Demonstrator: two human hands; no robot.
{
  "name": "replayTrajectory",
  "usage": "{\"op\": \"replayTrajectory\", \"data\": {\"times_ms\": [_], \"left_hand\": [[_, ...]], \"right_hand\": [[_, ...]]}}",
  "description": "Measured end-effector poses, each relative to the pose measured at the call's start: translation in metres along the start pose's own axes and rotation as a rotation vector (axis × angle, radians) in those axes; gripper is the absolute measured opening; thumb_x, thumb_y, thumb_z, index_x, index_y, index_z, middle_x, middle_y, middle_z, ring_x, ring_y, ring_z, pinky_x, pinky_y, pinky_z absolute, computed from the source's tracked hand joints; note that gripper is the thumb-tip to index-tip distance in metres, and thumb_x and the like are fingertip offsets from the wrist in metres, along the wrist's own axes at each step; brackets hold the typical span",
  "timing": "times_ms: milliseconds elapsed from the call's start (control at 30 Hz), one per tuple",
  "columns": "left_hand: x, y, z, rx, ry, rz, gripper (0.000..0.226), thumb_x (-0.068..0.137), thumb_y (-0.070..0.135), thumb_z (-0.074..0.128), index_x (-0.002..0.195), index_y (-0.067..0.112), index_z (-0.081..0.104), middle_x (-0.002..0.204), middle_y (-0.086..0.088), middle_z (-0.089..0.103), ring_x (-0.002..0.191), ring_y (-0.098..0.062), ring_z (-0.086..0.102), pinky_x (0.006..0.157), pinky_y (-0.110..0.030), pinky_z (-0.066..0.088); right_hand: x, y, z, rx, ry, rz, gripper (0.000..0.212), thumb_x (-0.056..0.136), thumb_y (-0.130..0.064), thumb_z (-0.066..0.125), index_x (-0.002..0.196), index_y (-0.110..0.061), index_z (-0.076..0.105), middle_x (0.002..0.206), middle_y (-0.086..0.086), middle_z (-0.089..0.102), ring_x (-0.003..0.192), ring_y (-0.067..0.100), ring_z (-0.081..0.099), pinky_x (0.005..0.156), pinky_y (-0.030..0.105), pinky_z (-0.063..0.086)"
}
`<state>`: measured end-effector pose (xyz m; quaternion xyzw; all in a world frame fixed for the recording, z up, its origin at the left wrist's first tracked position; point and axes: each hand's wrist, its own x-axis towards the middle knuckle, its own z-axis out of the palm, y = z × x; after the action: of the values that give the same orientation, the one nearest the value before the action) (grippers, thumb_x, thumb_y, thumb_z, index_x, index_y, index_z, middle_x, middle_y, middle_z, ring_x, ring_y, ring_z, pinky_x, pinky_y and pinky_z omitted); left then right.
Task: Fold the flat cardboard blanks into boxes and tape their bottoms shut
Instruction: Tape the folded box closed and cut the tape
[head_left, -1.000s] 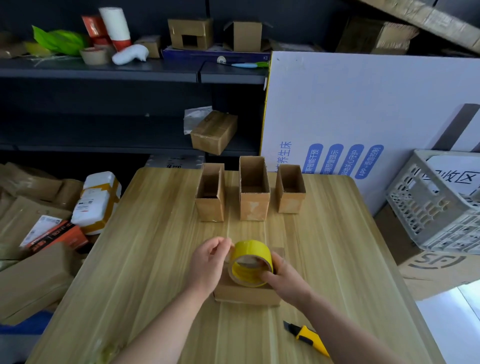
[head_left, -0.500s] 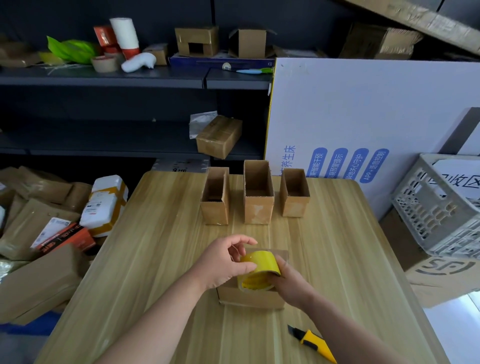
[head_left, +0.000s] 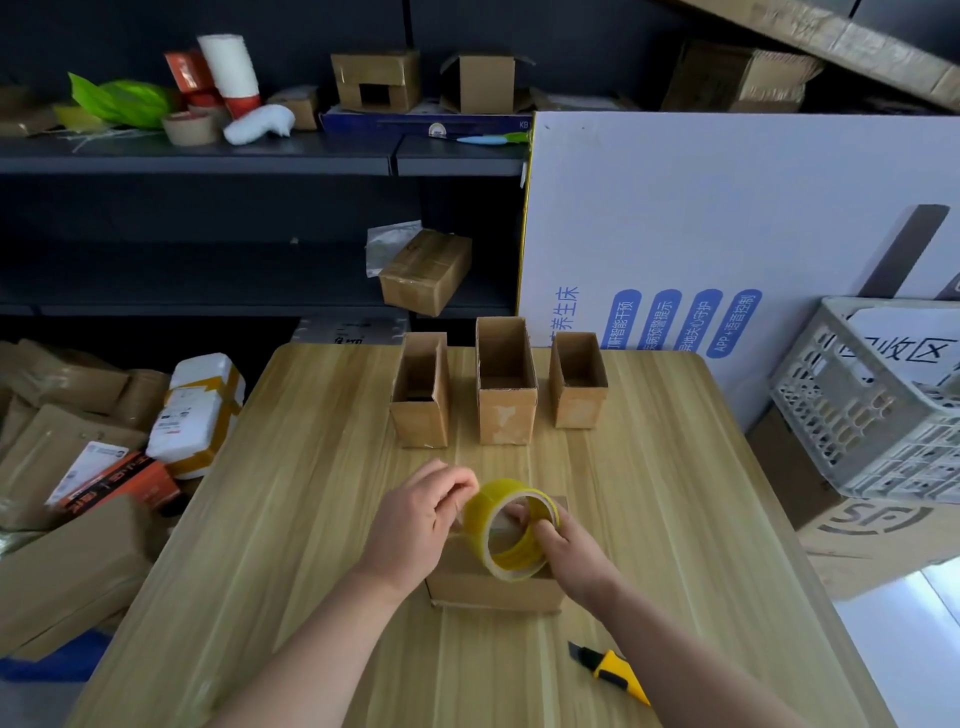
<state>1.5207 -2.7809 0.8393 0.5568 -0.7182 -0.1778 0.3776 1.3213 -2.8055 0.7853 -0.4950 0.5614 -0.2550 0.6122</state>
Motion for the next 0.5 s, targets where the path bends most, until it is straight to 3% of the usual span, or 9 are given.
{"op": "replayTrajectory", "data": {"times_ms": [133,267,300,400,467,500], "left_hand": [[-0.006,0.004,-0.003,-0.242,-0.067,-0.260,0.011,0.095,0.016,0.058,0.087,0.021,0.065,0.074,0.002,0.068,0.063,-0.014,0.066,0.058,-0.029,0.057],[-0.003,0.003,-0.009,-0.160,-0.059,-0.241,0.007,0.092,0.020,0.061,0.086,0.020,0.063,0.103,0.016,0.058,0.094,-0.001,0.057,0.079,-0.007,0.043],[-0.002,0.003,-0.009,-0.157,-0.063,-0.240,0.006,0.093,0.021,0.059,0.087,0.021,0.062,0.104,0.017,0.058,0.097,0.000,0.056,0.081,-0.006,0.042],[0.002,0.005,-0.005,-0.198,-0.081,-0.297,0.009,0.095,0.020,0.056,0.087,0.024,0.058,0.085,0.007,0.066,0.082,-0.007,0.062,0.071,-0.017,0.051],[0.005,0.001,-0.001,-0.196,-0.038,-0.359,0.013,0.096,0.019,0.055,0.085,0.025,0.055,0.080,0.005,0.065,0.075,-0.009,0.062,0.066,-0.023,0.051],[0.006,-0.003,0.000,-0.193,-0.014,-0.390,0.014,0.096,0.018,0.054,0.084,0.025,0.054,0.079,0.004,0.064,0.073,-0.012,0.061,0.064,-0.024,0.050]], "right_hand": [[0.001,0.000,-0.001,0.012,-0.005,-0.006,0.027,0.101,-0.032,0.043,0.116,-0.028,0.065,0.108,-0.002,0.066,0.098,0.016,0.066,0.077,0.031,0.058],[0.003,-0.001,-0.001,-0.039,-0.059,0.001,0.023,0.091,-0.045,0.052,0.097,-0.032,0.070,0.089,-0.007,0.068,0.088,0.015,0.063,0.079,0.031,0.054],[0.004,0.000,0.000,-0.065,-0.079,0.003,0.024,0.085,-0.047,0.053,0.097,-0.035,0.069,0.094,-0.009,0.062,0.093,0.015,0.057,0.081,0.030,0.051],[0.010,0.004,-0.003,-0.046,-0.142,0.024,0.059,0.070,-0.058,0.056,0.126,-0.039,0.060,0.128,-0.004,0.048,0.120,0.018,0.041,0.092,0.034,0.050],[0.008,0.000,-0.004,-0.027,-0.132,0.040,0.058,0.069,-0.061,0.053,0.122,-0.041,0.062,0.134,-0.001,0.052,0.127,0.017,0.044,0.105,0.039,0.043],[0.005,-0.004,-0.005,-0.022,-0.116,0.041,0.053,0.070,-0.060,0.051,0.114,-0.035,0.067,0.125,-0.001,0.061,0.120,0.014,0.052,0.105,0.033,0.043]]}}
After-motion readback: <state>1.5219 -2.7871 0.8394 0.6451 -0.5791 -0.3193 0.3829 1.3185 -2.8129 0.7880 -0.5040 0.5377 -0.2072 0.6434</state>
